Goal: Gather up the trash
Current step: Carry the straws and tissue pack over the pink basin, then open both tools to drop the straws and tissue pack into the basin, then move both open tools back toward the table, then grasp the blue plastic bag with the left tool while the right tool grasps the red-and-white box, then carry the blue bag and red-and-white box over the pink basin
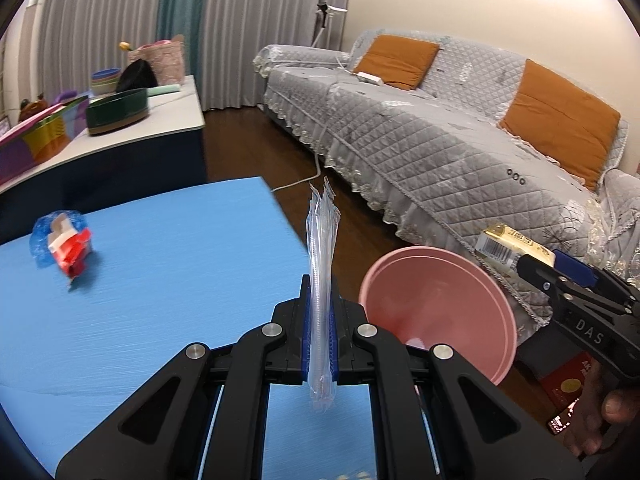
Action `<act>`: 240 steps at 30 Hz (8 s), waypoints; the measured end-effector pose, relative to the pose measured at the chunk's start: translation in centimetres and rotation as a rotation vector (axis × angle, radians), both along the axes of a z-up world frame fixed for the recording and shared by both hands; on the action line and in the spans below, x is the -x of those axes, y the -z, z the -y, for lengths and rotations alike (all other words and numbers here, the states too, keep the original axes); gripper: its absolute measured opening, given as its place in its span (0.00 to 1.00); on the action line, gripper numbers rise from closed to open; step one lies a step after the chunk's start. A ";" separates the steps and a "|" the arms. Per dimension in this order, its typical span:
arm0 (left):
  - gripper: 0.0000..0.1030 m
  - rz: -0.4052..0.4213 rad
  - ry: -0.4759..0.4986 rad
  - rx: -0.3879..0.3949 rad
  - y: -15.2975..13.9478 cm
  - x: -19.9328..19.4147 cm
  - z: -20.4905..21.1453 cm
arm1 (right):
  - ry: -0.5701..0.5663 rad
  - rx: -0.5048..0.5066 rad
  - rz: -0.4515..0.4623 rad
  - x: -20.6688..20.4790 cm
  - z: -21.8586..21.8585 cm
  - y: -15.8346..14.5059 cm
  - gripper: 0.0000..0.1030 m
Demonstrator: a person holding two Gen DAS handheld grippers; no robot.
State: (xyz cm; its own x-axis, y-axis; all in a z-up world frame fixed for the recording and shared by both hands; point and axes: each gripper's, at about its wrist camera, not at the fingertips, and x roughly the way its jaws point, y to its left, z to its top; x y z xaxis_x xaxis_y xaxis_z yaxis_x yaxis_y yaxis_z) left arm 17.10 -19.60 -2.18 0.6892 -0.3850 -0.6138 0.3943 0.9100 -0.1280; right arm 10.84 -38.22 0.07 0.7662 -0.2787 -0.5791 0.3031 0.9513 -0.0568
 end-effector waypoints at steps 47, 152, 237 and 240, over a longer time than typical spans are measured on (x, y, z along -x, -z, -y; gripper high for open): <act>0.40 -0.055 0.052 0.080 -1.1 -2.1 0.5 | 0.111 -0.087 0.100 -0.5 2.5 -1.7 0.64; 0.00 0.068 -0.350 -0.081 -5.9 -6.1 -31.2 | -0.437 -0.056 0.022 -10.8 -23.1 -6.1 0.02; 0.00 -0.001 0.183 -0.133 -0.7 -2.6 5.9 | -0.041 0.037 -0.031 -3.0 4.7 -5.3 0.02; 0.00 0.000 0.202 -0.153 -0.2 -2.3 7.0 | -0.043 0.038 -0.047 -3.0 4.8 -5.0 0.02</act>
State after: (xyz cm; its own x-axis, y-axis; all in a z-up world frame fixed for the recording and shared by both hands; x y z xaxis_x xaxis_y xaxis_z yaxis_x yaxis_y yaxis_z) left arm 19.36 -26.58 -1.99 0.6079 -0.4172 -0.6756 0.5698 0.8217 0.0053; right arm 13.85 -43.00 5.04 0.7500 -0.2684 -0.6045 0.2582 0.9602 -0.1061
